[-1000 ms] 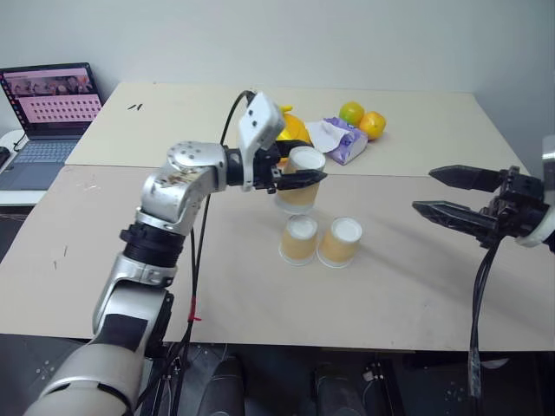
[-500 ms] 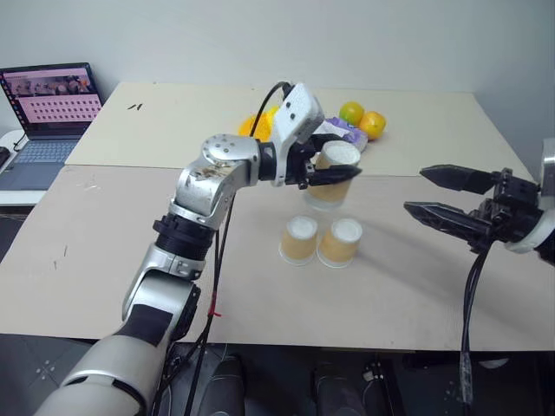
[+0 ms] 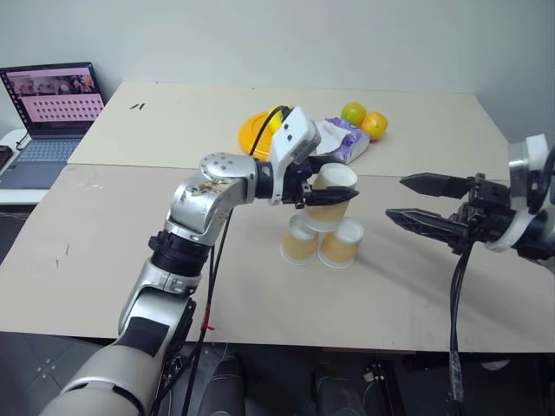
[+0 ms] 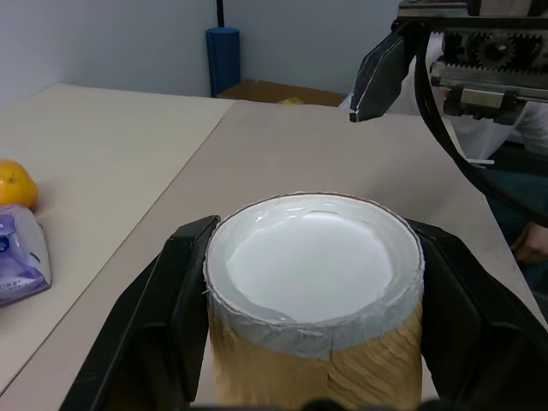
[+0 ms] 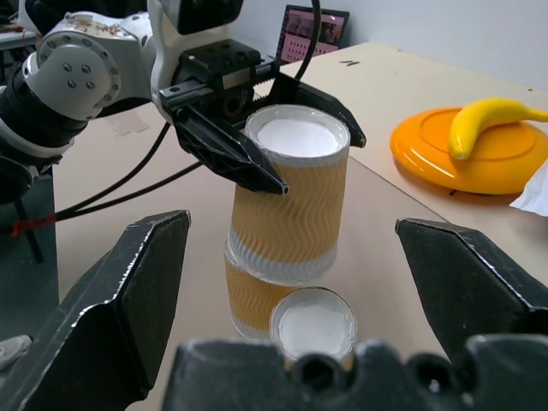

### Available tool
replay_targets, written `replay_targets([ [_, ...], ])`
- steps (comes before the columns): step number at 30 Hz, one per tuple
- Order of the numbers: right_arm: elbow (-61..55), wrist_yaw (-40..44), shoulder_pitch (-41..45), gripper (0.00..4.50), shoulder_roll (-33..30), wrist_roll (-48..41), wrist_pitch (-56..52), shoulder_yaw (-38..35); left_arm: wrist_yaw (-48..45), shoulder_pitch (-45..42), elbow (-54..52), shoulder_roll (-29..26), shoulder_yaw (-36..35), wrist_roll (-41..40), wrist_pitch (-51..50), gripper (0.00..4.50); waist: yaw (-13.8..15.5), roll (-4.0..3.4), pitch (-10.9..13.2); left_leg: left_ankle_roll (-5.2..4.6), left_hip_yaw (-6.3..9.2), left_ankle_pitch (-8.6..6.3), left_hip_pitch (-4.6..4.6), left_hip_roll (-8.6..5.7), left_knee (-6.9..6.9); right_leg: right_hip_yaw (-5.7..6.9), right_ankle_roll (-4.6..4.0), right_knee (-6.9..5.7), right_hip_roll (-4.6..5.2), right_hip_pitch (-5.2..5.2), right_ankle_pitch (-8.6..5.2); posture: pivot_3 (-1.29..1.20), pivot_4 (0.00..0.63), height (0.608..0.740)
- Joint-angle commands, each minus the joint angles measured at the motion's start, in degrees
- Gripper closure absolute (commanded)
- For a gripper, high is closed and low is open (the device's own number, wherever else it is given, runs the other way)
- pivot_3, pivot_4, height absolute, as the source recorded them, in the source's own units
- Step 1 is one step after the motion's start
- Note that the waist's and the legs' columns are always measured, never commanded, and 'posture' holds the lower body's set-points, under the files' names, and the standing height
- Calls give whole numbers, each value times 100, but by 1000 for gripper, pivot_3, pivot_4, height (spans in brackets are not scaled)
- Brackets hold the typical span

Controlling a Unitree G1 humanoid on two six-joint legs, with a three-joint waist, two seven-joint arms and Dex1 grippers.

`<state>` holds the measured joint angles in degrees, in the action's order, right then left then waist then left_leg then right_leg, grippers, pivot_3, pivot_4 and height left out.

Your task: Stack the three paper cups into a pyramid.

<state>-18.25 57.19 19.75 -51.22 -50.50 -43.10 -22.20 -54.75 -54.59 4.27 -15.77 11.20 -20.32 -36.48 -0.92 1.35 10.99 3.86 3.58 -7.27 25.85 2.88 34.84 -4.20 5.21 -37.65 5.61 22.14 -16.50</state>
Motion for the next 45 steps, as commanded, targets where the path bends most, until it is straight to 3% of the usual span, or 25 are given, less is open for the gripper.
replay_targets([
  [1, -8, 60, 199, 0, -163, -2, 123, -60, 166, 32, -277, 71, -84, -56, 35, 1352, 0, 0, 0, 0, 0, 0, 0, 0, 0, 0, 0, 0, 0, 0, 0, 0, 150, 732],
  [18, 9, 24, 116, 0, -193, 62, 144, -122, 134, 177, -463, 419, -51, -261, 187, 1352, 6, 0, 0, 0, 1, 0, 0, 0, 1, 0, 0, 0, 0, 0, 0, 0, 150, 732],
  [45, 165, 106, 202, 0, -326, 104, 218, -70, 78, 692, -393, 233, 187, 132, 1094, 1352, 6, 0, 0, 0, 1, 0, -1, 0, 3, 0, -1, -2, 0, -1, 0, 0, 150, 732],
])
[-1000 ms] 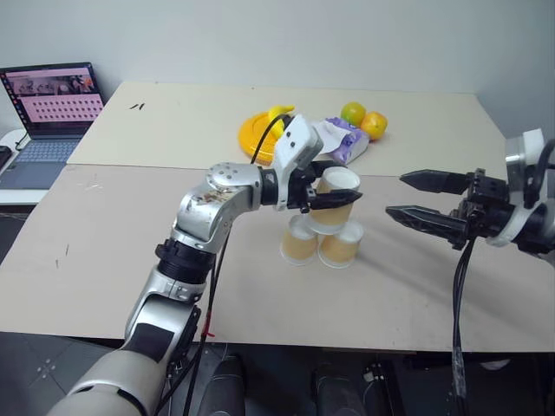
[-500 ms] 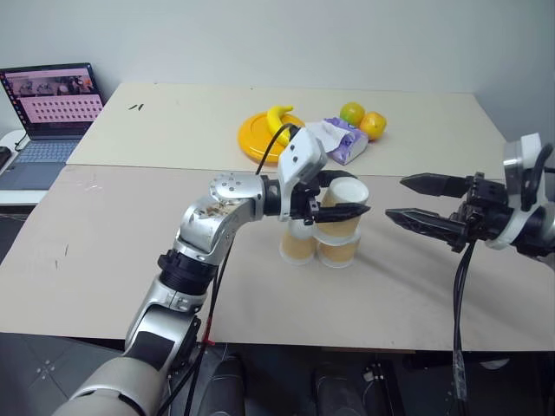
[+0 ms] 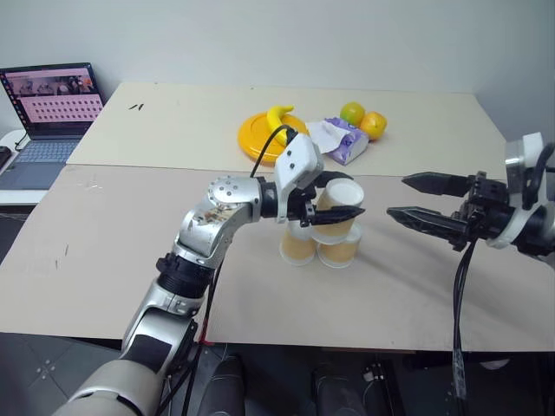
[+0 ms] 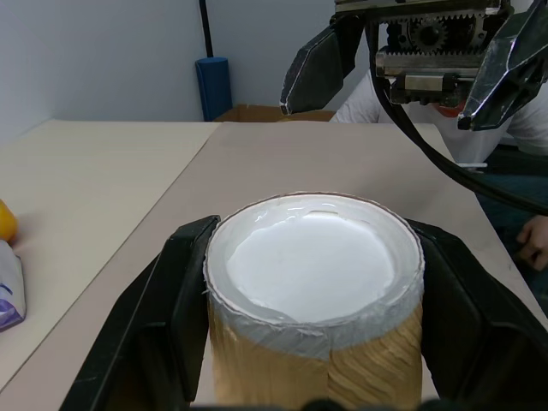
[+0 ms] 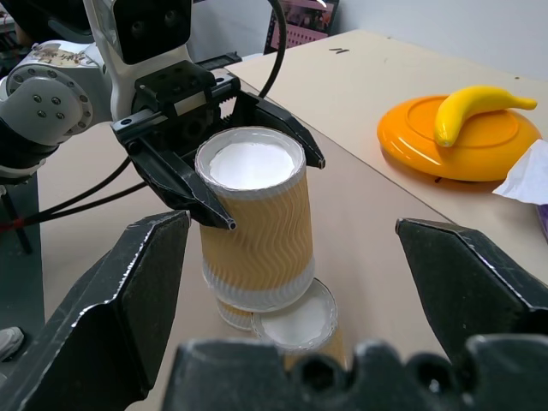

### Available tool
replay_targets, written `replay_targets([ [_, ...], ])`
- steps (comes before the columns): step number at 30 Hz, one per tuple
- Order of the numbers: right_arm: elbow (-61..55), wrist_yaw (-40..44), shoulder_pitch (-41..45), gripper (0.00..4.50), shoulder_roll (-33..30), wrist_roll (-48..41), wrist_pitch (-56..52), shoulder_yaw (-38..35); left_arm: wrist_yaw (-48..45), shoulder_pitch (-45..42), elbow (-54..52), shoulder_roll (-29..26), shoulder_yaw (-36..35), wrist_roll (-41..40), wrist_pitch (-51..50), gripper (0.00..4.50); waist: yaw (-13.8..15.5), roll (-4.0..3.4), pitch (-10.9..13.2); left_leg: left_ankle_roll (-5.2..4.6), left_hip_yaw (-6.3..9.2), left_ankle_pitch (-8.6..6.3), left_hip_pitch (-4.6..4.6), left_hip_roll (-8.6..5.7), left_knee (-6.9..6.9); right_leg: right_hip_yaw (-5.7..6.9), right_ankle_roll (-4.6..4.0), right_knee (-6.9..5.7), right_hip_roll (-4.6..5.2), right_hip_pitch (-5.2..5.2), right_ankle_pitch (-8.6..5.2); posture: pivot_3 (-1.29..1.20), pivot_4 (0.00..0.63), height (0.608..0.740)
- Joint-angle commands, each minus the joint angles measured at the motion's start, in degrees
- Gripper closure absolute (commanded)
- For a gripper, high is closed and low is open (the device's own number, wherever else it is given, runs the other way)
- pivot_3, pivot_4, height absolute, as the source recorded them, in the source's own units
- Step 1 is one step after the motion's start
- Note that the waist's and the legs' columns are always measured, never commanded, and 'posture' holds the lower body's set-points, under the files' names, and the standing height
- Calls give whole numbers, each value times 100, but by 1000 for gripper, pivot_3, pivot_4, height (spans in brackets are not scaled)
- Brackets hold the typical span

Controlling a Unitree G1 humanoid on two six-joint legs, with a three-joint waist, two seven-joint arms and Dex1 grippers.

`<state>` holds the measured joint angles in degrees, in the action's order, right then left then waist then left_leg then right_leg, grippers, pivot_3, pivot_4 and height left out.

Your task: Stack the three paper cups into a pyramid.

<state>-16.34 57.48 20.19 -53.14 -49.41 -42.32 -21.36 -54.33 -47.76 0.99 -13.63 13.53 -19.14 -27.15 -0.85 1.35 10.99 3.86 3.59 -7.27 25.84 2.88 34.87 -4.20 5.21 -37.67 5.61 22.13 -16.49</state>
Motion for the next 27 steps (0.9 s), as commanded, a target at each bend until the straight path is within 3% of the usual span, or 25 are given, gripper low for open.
replay_targets([
  [1, -25, 79, 161, 0, -138, -7, 138, -156, 37, 21, -69, 16, -47, 15, 165, 1352, -3, 0, 0, 0, 0, 0, 0, 0, 1, 0, 0, 0, 0, 0, 0, 0, 150, 732],
  [4, -20, 86, 171, 0, -137, 2, 139, -153, 42, 35, -39, 28, -42, 18, 197, 1352, -1, 0, 0, 0, 0, 0, 0, 0, 1, 0, 0, -1, 0, 0, 0, 0, 150, 732],
  [9, -3, 111, 206, 0, -133, 31, 121, -130, 73, 28, -21, 71, -92, -53, 140, 58, 0, 0, 0, 0, 0, 0, 0, 0, 0, 0, 0, 0, 0, 0, 0, 0, 150, 732],
  [19, 91, 203, 294, 0, -151, 70, 134, -115, 263, -327, -91, 244, -305, -273, -125, 58, 0, 0, 0, 0, 0, 0, 0, 0, 1, 0, 0, -1, 0, 0, 0, 0, 150, 732],
  [27, 134, 428, 159, 0, -337, 180, 127, -151, 758, -1148, -57, 211, -1171, -858, -682, 58, -7, 0, 0, 0, 0, 0, 0, 0, 1, 0, 1, 0, 0, 0, 0, 0, 150, 732],
])
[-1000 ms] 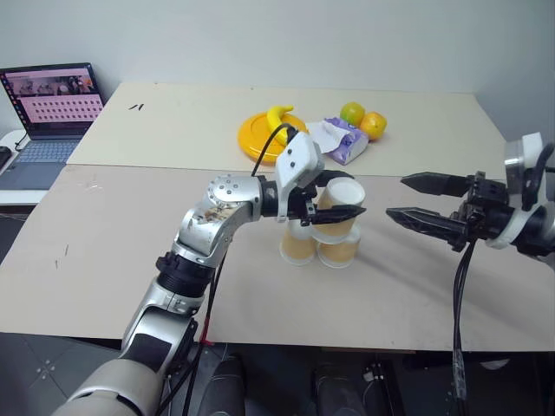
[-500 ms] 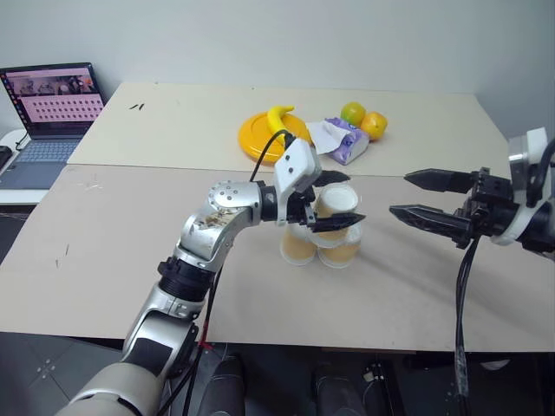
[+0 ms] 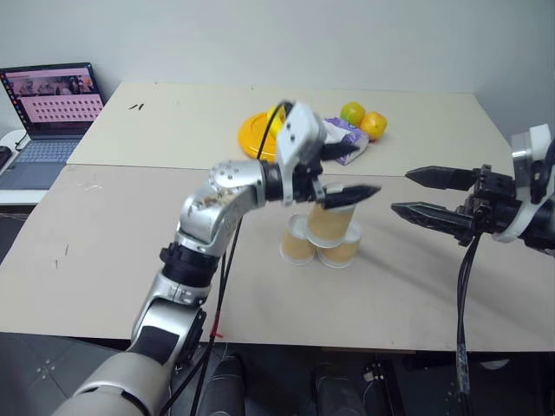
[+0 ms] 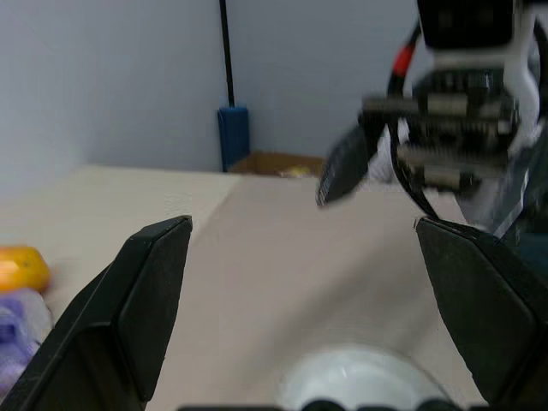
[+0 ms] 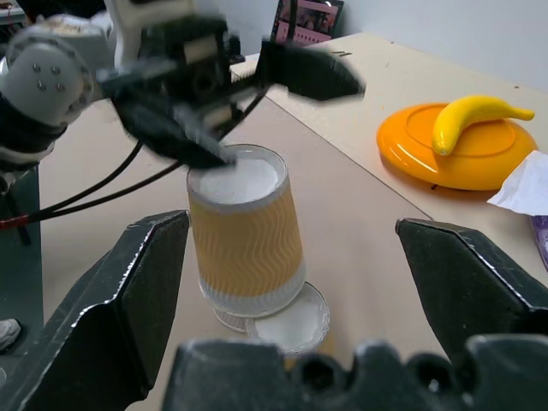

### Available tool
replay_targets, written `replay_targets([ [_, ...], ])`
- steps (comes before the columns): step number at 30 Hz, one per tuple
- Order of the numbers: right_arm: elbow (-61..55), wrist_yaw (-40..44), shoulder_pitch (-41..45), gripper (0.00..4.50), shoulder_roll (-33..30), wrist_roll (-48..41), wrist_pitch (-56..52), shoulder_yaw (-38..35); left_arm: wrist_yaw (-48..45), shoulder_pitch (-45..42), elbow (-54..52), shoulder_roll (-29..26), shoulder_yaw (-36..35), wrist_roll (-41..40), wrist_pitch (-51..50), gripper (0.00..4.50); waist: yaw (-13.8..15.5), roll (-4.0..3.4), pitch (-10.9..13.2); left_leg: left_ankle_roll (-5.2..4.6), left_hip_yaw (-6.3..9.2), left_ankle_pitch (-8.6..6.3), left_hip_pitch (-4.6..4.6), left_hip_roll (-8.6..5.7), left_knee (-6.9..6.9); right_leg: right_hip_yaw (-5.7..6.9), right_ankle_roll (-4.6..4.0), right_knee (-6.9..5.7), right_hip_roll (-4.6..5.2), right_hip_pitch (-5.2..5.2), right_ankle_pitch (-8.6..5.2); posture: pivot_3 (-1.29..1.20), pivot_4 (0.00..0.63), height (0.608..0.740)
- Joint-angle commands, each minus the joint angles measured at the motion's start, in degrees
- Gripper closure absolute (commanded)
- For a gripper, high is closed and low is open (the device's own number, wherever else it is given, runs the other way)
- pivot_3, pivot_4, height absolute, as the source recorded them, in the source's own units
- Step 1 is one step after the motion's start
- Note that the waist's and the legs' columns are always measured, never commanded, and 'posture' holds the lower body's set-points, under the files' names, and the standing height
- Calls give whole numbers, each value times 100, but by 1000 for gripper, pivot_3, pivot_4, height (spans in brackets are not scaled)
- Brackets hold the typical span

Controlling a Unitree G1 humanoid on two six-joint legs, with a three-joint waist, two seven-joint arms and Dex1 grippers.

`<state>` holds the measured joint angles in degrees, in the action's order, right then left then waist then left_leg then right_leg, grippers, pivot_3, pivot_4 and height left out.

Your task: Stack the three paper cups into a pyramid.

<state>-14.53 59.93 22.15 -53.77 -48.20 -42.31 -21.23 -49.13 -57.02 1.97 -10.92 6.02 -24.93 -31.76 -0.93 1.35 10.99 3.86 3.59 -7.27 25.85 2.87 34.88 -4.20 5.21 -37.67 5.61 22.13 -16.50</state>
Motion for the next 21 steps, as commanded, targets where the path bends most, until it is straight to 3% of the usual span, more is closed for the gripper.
replay_targets([
  [1, -2, 247, -104, 0, -369, 119, 139, -216, 332, -252, -152, -116, -609, -404, -350, 58, 0, -1, 0, 0, 0, 0, 0, 0, -1, 0, 0, 0, 0, 0, 0, 0, 150, 732],
  [5, 111, 368, -247, 0, -594, 335, 256, -271, 536, -228, -191, -322, -975, -729, -788, 58, -15, -1, -1, 0, 0, 0, -1, 0, -1, 0, 0, -1, 0, 0, 0, 0, 150, 732],
  [9, 270, 567, -638, 0, -890, 697, 471, -418, 502, 492, -798, -1189, -1151, -654, -1002, 58, -58, -3, -2, 0, -1, 0, -5, 0, -4, -2, 1, -2, 0, 1, 0, 0, 150, 732],
  [15, 462, 675, -1218, 0, -782, 1099, 950, -568, 598, 2326, -2123, -2275, -986, 11, -572, 58, -63, -2, -1, 0, -1, -1, -10, 1, -5, -2, 0, 1, 1, -9, 0, 0, 150, 732],
  [21, 540, 475, -1572, 0, -453, 1300, 1210, -551, 1062, 3509, -2601, -2211, -1102, 143, -385, 58, 36, -2, -1, 5, -2, 2, -18, 1, 1, -3, -1, 1, 1, -19, 1, 0, 150, 732],
])
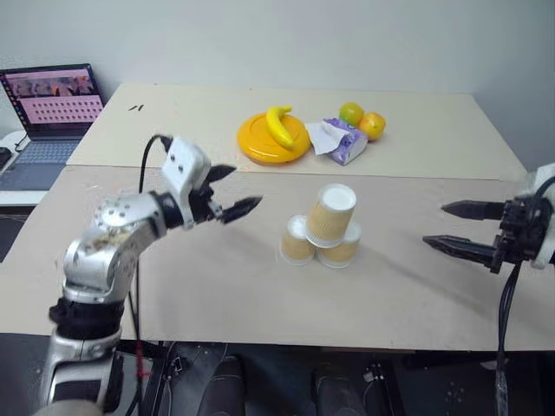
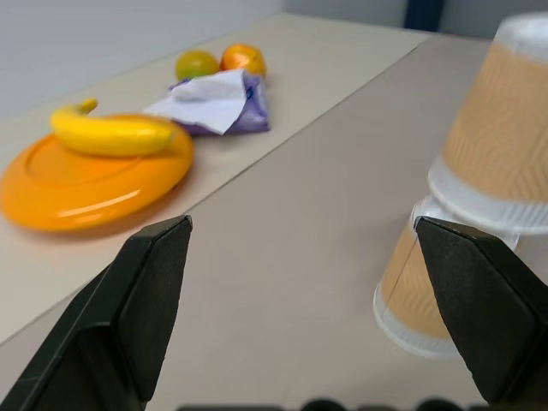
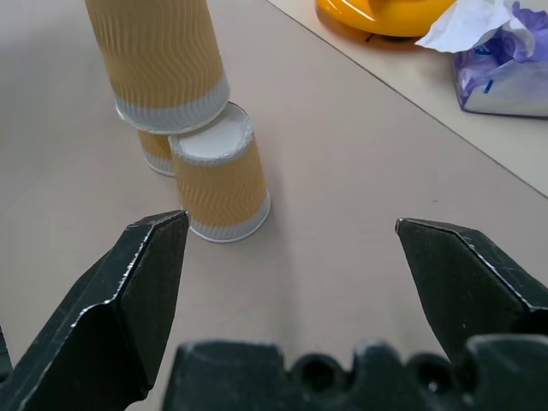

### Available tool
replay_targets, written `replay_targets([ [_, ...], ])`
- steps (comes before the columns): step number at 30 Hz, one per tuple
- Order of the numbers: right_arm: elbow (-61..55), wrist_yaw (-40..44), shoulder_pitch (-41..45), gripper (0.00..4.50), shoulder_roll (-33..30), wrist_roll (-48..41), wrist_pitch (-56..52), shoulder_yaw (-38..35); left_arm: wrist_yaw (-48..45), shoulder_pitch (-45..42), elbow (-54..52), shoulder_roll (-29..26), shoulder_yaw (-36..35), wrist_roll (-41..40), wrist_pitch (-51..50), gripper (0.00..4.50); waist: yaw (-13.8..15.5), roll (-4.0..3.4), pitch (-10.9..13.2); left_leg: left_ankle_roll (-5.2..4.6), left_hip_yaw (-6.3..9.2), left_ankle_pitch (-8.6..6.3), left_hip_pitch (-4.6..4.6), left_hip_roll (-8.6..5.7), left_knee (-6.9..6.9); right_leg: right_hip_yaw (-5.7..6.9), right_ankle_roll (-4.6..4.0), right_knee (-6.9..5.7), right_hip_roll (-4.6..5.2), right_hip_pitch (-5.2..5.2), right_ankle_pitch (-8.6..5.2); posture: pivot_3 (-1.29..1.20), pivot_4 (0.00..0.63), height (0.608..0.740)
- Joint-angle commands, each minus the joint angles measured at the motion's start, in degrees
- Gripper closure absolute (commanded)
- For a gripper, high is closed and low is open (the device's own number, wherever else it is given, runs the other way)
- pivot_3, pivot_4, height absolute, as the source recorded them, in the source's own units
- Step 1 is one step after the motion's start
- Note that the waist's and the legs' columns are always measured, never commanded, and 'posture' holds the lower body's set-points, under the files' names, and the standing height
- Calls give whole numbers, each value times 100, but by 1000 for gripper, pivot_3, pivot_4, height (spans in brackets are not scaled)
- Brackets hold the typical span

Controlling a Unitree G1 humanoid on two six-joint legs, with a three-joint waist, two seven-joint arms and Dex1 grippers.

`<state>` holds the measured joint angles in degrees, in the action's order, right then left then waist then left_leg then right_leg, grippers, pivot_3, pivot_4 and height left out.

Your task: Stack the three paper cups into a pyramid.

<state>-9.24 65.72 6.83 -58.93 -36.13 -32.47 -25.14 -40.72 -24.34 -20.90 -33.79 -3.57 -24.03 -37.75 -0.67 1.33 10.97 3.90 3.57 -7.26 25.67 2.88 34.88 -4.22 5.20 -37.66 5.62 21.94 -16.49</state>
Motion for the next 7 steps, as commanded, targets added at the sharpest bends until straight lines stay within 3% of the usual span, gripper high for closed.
replay_targets([
  [1, 46, -152, -38, 0, 126, 134, 266, -105, 299, 382, -300, 135, -180, 59, 259, 58, 4, 0, 0, 2, 0, 1, 1, 0, 0, 1, 0, 0, 0, 1, 0, 0, 150, 732],
  [7, 46, -407, 161, 0, 410, 173, 314, 65, 538, 758, 58, 332, -214, 268, 726, 58, -28, 0, -1, 2, 0, 2, -14, 1, -3, -2, -1, -1, -2, -8, 1, 0, 150, 732],
])
